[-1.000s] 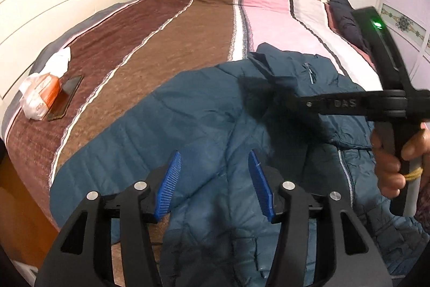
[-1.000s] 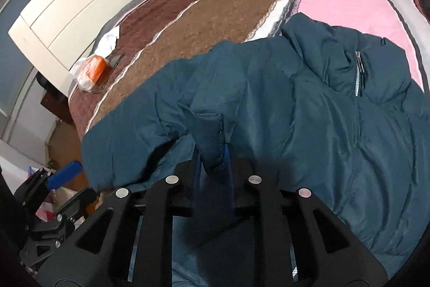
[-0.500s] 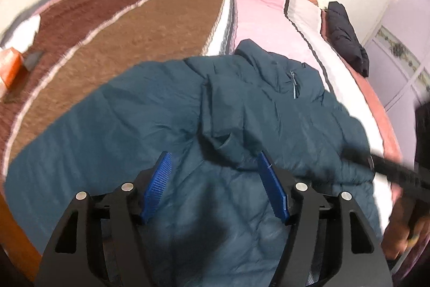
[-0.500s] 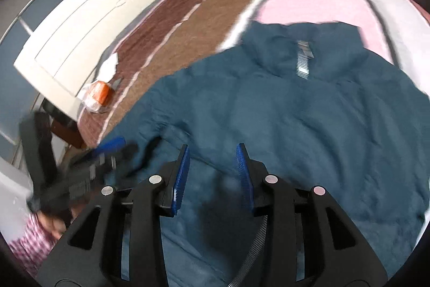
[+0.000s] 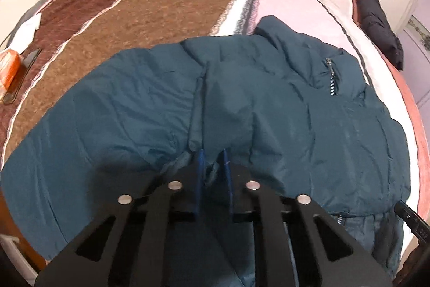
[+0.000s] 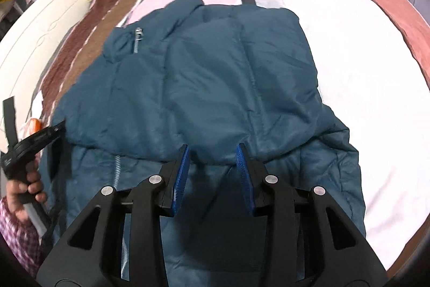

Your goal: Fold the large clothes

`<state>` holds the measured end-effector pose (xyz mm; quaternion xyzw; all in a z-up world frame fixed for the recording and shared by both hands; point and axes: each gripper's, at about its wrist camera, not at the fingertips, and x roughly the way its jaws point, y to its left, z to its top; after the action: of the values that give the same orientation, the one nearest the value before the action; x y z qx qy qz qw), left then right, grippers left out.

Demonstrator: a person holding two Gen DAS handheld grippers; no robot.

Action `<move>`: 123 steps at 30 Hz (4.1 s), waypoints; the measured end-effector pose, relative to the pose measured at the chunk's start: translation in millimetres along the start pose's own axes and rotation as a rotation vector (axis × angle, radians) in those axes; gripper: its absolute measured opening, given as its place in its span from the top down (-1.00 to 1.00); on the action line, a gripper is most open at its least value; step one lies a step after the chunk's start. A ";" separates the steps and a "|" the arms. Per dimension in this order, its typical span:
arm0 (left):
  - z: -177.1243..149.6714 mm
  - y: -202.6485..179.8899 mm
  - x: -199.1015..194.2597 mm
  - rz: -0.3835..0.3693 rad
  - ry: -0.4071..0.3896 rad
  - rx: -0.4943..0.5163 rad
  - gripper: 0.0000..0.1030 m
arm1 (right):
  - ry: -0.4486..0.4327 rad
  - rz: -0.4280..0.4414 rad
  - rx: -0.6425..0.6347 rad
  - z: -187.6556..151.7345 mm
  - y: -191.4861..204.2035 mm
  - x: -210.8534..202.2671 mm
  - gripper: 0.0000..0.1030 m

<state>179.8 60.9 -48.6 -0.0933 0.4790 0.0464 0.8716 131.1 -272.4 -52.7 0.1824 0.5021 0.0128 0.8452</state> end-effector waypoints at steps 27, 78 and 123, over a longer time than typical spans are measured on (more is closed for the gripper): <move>-12.7 13.7 -32.5 0.081 -0.097 0.015 0.21 | -0.003 -0.007 -0.038 5.7 28.6 5.5 0.28; -145.6 217.2 -127.0 -0.137 -0.059 -0.535 -0.37 | 0.017 0.093 -0.310 -103.8 126.4 -34.2 0.28; -138.3 280.2 -74.7 -0.210 -0.180 -0.912 0.84 | 0.055 0.058 -0.296 -96.2 120.3 -19.5 0.28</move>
<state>-22.3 307.0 -91.2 -0.5099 0.3204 0.1715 0.7797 58.8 -135.7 -38.9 0.0700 0.5122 0.1163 0.8481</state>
